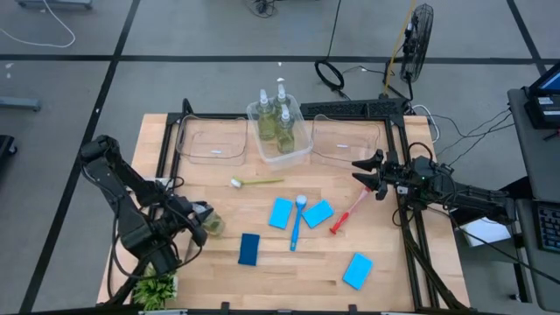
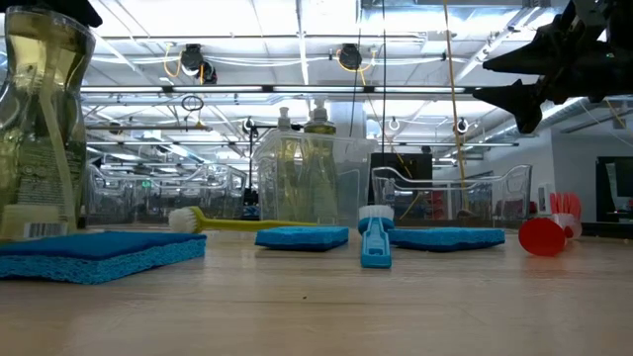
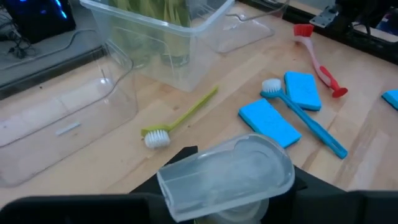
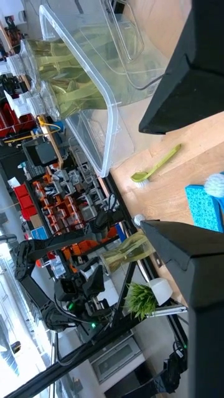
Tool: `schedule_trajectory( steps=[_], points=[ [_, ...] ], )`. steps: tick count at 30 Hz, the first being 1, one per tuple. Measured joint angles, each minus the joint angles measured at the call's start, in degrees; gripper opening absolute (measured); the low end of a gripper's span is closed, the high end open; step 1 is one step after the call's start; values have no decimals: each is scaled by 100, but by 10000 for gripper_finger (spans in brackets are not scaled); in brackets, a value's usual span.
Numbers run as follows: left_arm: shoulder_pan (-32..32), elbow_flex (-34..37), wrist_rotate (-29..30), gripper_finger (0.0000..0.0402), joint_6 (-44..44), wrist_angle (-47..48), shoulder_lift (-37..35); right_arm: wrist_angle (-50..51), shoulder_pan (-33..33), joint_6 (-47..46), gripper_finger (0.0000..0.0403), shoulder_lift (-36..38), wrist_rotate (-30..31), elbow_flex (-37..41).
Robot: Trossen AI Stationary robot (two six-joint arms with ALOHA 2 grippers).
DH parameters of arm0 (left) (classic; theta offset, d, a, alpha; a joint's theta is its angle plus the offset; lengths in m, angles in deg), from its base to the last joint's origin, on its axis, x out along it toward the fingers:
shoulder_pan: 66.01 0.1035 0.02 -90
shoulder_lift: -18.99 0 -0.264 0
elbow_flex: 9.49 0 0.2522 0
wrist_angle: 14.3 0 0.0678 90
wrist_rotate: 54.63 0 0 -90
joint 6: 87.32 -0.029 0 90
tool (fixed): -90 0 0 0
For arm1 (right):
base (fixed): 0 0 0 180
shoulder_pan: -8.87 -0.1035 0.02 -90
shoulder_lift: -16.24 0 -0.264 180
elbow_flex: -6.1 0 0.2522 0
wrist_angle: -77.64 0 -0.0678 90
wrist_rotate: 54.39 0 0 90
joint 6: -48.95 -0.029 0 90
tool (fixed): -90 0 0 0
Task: Pick & Place Kitchen Sink Supplies
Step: Put the yellow dish soap into the white bin
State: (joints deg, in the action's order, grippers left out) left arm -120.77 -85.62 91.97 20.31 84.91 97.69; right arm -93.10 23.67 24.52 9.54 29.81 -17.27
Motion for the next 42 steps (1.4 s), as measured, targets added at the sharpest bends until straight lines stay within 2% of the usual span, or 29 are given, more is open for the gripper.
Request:
schedule_trajectory(
  steps=[17,28,35,39,42],
  points=[
    [163,2,244,120,47,-5,-37,1,-1,0,226,0,0,0],
    [561,-118,1220,120,-49,-39,-525,-1,-1,-2,226,0,2,0],
    [1072,-675,1491,119,-1094,-143,-764,-1,0,0,226,0,2,0],
    [1485,-1155,1637,119,-1997,-484,-793,-1,-1,0,226,0,4,0],
    [1828,-1525,1660,118,-3030,-944,-793,-1,-1,0,226,0,4,0]
  ],
)
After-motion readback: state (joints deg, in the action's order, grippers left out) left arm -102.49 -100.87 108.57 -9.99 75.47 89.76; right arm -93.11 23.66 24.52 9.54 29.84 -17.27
